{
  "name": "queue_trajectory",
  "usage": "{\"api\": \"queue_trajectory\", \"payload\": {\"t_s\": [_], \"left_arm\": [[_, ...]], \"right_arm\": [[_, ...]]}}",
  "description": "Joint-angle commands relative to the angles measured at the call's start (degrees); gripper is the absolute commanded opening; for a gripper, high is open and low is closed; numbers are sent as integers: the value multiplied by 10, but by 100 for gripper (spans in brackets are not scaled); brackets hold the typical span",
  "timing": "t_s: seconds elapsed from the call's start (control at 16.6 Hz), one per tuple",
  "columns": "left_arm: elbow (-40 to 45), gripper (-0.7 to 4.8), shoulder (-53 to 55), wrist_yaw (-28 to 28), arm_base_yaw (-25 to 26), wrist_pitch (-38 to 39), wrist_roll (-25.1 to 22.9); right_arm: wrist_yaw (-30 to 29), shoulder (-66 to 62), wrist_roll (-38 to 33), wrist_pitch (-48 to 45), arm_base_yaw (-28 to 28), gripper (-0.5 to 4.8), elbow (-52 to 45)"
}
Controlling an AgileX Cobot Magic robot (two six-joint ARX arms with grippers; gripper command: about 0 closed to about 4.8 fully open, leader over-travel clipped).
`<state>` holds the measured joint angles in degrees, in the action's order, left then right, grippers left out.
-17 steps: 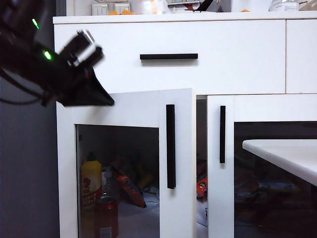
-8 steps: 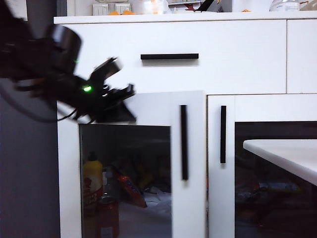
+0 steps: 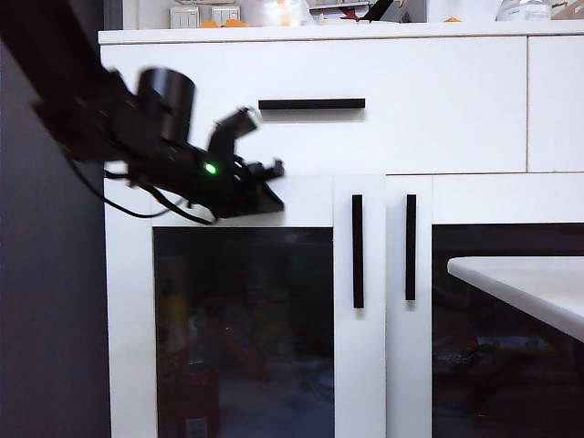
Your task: Open the left door of the white cabinet, pick up a can of beverage from the table on the right, place it inside the cabinet, and finally close the cabinet door.
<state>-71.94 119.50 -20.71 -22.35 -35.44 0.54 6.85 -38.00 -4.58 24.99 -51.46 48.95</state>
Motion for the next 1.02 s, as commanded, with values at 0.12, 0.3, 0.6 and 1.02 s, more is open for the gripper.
{"api": "queue_trajectory", "payload": {"t_s": [0.12,0.3,0.6,1.02], "left_arm": [[-68,-6,45,22,2,-19,-14],[-108,-6,63,31,2,-10,-14],[-109,-6,38,-70,2,40,16],[-94,-6,-195,-66,3,363,-74]], "right_arm": [[2,0,2,-8,11,425,1],[1,1,2,-8,31,425,1],[3,16,2,2,34,426,1],[68,196,54,66,34,426,3]]}}
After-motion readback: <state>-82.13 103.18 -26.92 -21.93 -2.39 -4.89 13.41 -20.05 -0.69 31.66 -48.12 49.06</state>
